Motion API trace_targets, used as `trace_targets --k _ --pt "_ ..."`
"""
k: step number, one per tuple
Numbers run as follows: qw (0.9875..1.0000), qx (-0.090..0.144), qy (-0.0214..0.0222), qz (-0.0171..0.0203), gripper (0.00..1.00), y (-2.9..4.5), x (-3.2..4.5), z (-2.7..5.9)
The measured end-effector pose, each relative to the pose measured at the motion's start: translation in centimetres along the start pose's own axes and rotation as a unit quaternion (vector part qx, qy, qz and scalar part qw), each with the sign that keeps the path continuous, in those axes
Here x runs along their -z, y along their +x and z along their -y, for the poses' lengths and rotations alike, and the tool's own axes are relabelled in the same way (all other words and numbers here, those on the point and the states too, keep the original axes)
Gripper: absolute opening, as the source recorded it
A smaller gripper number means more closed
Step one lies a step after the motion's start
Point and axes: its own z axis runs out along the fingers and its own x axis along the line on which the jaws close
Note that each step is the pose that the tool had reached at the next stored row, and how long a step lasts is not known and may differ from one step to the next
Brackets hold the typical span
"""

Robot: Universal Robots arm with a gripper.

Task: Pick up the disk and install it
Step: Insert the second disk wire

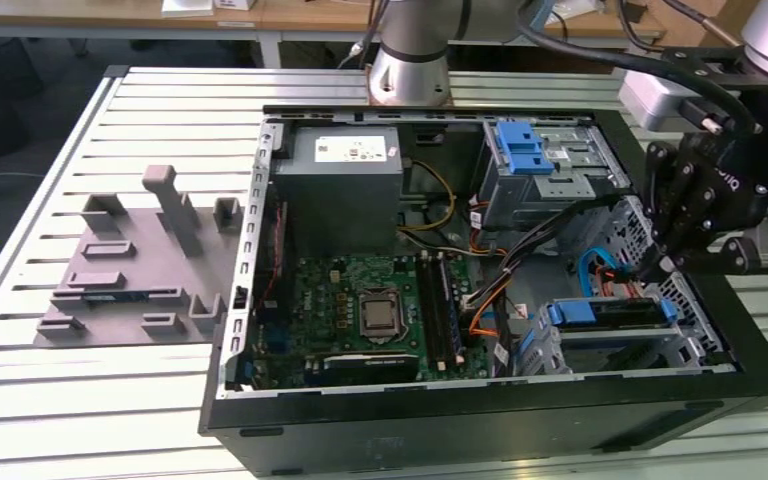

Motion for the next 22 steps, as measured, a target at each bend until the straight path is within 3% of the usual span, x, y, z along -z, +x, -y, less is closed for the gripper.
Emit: trace_targets --k 7,13,18,19,22 --pt "1.0000 0.000 -0.0001 0.0009 0.11 -0.02 0.05 -1.39" --pt "1.0000 0.000 0.0000 0.0006 0.11 -0.79 0.10 -1.43" --pt "1.0000 0.001 0.0000 0.0006 0.11 -1.02 -0.09 -1.43" --pt "1.0000 0.001 0.0000 0.0006 0.17 -1.06 -0.15 -1.42" --pt "1.0000 0.002 0.0001 0.0006 0.19 -1.19 -0.35 -1.40"
